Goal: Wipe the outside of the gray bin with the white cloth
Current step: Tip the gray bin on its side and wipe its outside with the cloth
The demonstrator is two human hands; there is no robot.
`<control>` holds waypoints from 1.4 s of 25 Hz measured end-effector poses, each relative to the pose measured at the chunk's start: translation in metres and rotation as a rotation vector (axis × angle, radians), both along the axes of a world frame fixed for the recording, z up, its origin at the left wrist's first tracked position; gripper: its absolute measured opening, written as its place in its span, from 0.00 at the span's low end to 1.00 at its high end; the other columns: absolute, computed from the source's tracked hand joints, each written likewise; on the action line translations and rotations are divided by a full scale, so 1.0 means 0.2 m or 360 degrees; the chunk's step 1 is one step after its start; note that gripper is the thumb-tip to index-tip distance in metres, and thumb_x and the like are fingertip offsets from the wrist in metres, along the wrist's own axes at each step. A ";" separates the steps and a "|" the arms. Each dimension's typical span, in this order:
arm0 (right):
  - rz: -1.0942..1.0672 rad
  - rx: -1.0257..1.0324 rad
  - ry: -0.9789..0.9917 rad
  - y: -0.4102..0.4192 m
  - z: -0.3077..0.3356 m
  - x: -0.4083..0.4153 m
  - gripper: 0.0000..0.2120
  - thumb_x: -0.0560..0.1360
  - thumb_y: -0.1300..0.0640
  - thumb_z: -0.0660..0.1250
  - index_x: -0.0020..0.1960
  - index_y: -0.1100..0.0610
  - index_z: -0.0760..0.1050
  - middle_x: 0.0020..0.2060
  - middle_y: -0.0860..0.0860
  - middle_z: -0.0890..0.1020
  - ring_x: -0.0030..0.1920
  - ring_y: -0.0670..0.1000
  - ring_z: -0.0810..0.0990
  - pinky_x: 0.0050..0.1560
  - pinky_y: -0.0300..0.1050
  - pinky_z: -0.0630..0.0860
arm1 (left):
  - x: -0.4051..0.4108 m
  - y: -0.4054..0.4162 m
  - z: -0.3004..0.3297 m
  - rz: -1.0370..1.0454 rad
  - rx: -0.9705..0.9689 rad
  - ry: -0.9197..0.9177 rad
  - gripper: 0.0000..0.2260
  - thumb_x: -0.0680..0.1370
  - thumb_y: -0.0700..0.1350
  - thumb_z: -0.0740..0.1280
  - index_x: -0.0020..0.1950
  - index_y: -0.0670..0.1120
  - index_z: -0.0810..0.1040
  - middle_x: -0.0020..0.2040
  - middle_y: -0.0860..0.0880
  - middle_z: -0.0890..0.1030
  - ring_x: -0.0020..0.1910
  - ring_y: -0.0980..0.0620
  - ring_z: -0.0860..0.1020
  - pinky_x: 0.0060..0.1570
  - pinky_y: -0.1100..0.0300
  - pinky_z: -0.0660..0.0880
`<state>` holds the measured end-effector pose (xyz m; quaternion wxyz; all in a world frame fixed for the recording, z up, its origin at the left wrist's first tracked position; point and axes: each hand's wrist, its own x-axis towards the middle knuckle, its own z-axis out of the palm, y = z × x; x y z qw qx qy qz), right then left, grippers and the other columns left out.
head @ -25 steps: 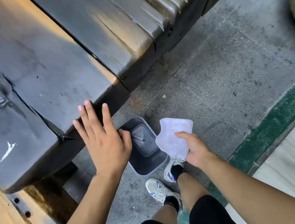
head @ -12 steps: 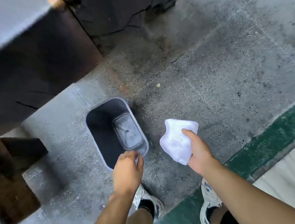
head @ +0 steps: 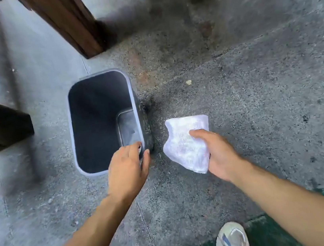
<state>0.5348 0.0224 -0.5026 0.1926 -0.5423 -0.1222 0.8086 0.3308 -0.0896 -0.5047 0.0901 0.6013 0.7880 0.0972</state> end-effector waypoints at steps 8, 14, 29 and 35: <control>0.0013 0.0300 0.0378 0.15 -0.47 -0.21 0.23 0.70 0.54 0.70 0.63 0.61 0.78 0.57 0.62 0.85 0.55 0.62 0.85 0.51 0.61 0.83 | -0.18 0.00 -0.21 -0.0383 0.0475 0.0115 0.15 0.82 0.52 0.62 0.47 0.43 0.82 0.28 0.50 0.75 0.25 0.44 0.74 0.21 0.50 0.70; 0.0025 0.0755 0.0330 0.14 -0.66 -0.40 0.11 0.76 0.59 0.68 0.57 0.61 0.80 0.51 0.63 0.86 0.51 0.60 0.86 0.52 0.58 0.83 | -0.28 0.03 -0.18 -0.0345 0.0512 0.0224 0.15 0.82 0.52 0.59 0.43 0.46 0.78 0.27 0.51 0.75 0.26 0.45 0.73 0.24 0.50 0.70; 0.0129 0.1971 -0.0111 0.02 -0.13 -0.70 0.12 0.75 0.43 0.64 0.43 0.50 0.80 0.33 0.39 0.79 0.34 0.40 0.74 0.38 0.41 0.72 | -0.66 -0.06 0.17 0.0278 0.0687 -0.0730 0.08 0.81 0.41 0.68 0.43 0.47 0.82 0.41 0.38 0.85 0.38 0.53 0.75 0.42 0.55 0.72; 0.0715 0.2446 -0.0245 -0.19 -0.14 -0.92 0.19 0.79 0.40 0.61 0.70 0.38 0.72 0.70 0.43 0.76 0.73 0.45 0.69 0.73 0.46 0.65 | -0.66 -0.06 0.09 0.0322 0.0658 -0.1059 0.09 0.77 0.46 0.67 0.45 0.42 0.82 0.37 0.43 0.81 0.38 0.53 0.74 0.42 0.54 0.69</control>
